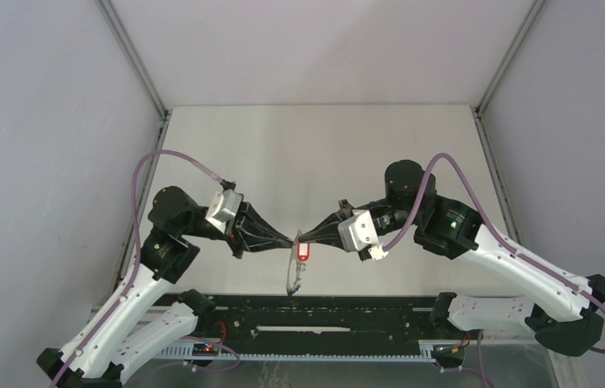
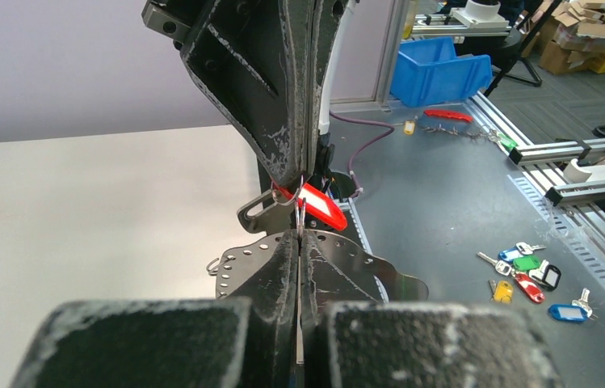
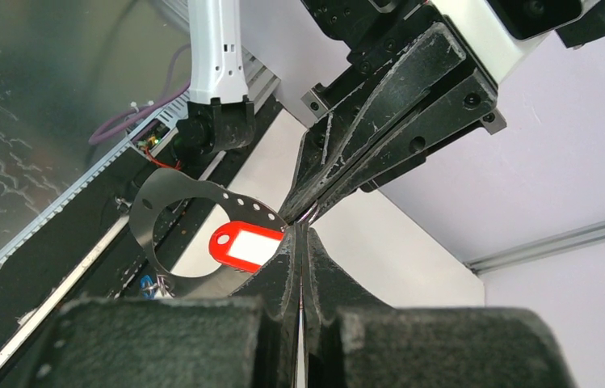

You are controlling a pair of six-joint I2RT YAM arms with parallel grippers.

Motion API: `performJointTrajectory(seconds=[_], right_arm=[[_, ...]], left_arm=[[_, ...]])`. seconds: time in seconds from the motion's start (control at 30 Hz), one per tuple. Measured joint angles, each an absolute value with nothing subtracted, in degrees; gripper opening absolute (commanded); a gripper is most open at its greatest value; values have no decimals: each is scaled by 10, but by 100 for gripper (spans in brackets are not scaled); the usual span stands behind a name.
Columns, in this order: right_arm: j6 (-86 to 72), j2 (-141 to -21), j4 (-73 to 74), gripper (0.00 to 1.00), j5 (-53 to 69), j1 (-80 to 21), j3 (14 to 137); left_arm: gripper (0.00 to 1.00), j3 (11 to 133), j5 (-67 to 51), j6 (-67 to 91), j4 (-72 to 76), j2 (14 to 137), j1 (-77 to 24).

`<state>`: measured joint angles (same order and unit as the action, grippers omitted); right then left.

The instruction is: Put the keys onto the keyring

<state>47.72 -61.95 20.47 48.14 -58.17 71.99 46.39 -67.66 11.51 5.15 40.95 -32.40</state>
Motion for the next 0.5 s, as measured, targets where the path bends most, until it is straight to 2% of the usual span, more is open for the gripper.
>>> performJointTrajectory(seconds=[0.5], right_arm=[[481,-629,209,0,481,-583,729]], left_arm=[[0,464,-677,111,44,408,-325]])
